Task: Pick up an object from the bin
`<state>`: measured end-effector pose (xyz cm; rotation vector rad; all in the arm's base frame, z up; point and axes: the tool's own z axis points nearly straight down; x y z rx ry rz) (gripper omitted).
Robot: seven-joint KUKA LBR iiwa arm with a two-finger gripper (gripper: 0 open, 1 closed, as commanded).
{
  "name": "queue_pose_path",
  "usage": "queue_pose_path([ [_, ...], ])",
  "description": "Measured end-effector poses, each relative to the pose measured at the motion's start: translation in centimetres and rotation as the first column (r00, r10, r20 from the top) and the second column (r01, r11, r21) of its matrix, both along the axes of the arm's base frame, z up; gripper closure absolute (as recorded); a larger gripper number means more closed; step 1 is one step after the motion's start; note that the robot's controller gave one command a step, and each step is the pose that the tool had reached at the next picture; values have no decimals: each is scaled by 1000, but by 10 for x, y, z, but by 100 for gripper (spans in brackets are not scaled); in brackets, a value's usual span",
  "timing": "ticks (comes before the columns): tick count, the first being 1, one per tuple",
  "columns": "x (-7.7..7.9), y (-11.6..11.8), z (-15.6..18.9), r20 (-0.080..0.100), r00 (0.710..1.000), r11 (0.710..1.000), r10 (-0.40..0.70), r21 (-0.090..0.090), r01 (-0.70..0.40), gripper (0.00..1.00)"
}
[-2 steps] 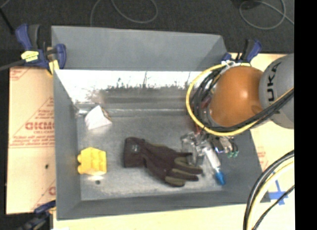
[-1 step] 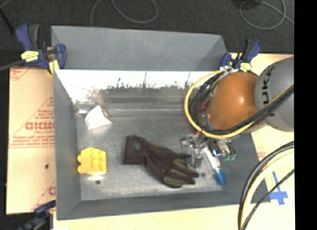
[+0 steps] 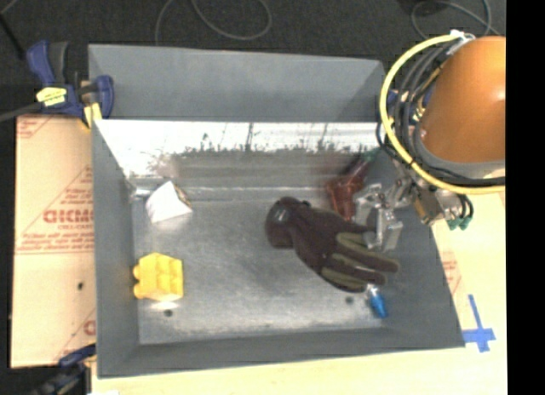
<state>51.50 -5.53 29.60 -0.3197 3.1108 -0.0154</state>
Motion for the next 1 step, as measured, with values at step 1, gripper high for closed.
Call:
queue_pose_path([
  [1, -1, -2, 61, 3, 1000, 1000, -12, 0, 12, 100],
])
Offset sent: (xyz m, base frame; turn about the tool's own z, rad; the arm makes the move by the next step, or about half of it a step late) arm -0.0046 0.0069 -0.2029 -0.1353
